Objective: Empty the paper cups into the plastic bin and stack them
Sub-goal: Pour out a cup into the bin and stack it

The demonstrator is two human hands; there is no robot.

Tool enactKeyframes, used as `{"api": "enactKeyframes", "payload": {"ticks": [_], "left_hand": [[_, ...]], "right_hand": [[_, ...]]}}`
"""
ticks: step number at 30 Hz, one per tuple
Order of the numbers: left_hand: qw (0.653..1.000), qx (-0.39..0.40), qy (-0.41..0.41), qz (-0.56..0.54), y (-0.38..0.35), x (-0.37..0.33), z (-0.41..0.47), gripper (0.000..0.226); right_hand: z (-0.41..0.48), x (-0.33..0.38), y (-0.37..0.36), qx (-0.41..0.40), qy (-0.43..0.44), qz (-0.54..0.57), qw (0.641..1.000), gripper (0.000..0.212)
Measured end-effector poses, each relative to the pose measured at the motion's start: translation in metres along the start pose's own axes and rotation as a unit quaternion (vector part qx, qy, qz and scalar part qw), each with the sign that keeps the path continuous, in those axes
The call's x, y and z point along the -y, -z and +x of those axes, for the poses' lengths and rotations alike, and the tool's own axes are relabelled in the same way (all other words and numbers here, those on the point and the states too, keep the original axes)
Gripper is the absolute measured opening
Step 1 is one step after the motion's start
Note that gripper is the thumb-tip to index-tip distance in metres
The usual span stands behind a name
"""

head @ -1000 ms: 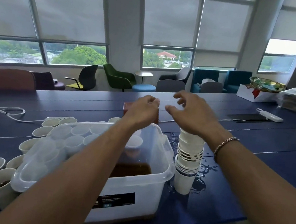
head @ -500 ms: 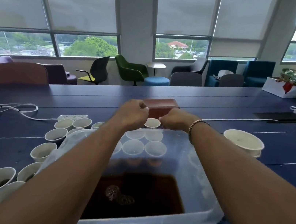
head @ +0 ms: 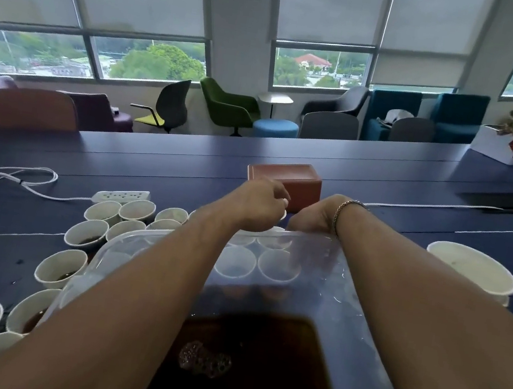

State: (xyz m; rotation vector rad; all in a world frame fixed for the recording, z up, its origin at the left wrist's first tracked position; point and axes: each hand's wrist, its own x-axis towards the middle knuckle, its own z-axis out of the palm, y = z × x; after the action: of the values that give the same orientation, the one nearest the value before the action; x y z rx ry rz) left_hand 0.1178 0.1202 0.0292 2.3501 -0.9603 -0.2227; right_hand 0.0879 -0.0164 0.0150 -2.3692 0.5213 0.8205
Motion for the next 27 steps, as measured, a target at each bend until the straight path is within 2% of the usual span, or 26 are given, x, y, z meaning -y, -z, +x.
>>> {"api": "enactKeyframes", "payload": {"ticks": [2, 4, 6, 7, 10, 12, 17, 19, 23, 27], "left_hand": [[1.000, 0.003, -0.002, 0.006, -0.004, -0.001, 0.000, 0.032], [1.000, -0.002, -0.002, 0.010, -0.006, -0.001, 0.000, 0.032], [1.000, -0.009, -0.001, 0.014, -0.008, 0.000, 0.001, 0.032], [1.000, -0.012, 0.001, 0.017, -0.008, 0.000, 0.002, 0.032], [0.999, -0.024, 0.007, 0.033, -0.009, 0.000, 0.002, 0.032], [0.998, -0.037, 0.009, 0.053, -0.011, 0.000, 0.003, 0.031], [0.993, -0.093, 0.029, 0.070, -0.010, -0.005, 0.000, 0.023], [0.991, -0.116, 0.032, 0.066, -0.005, -0.011, -0.002, 0.030], [0.988, -0.144, 0.060, 0.002, 0.008, -0.027, -0.007, 0.043], [0.980, -0.150, 0.095, -0.090, 0.025, -0.034, -0.016, 0.030]], "right_hand": [[-0.004, 0.001, 0.003, 0.030, -0.013, -0.003, 0.999, 0.038], [-0.015, 0.000, 0.004, 0.046, -0.024, -0.020, 0.998, 0.017], [-0.022, -0.004, 0.007, 0.037, -0.031, -0.004, 0.999, 0.045], [-0.030, -0.005, 0.007, 0.037, -0.037, 0.017, 0.998, 0.048], [-0.039, -0.007, 0.015, -0.014, -0.066, 0.017, 0.998, 0.034], [-0.049, -0.005, 0.023, -0.063, -0.074, 0.012, 0.995, 0.039], [-0.078, 0.006, 0.045, -0.162, -0.030, 0.027, 0.986, 0.036], [-0.088, 0.013, 0.054, -0.180, -0.028, 0.046, 0.982, 0.042], [-0.110, 0.034, 0.061, -0.210, 0.005, 0.089, 0.974, 0.047], [-0.124, 0.049, 0.057, -0.227, 0.040, 0.082, 0.970, 0.045]]}}
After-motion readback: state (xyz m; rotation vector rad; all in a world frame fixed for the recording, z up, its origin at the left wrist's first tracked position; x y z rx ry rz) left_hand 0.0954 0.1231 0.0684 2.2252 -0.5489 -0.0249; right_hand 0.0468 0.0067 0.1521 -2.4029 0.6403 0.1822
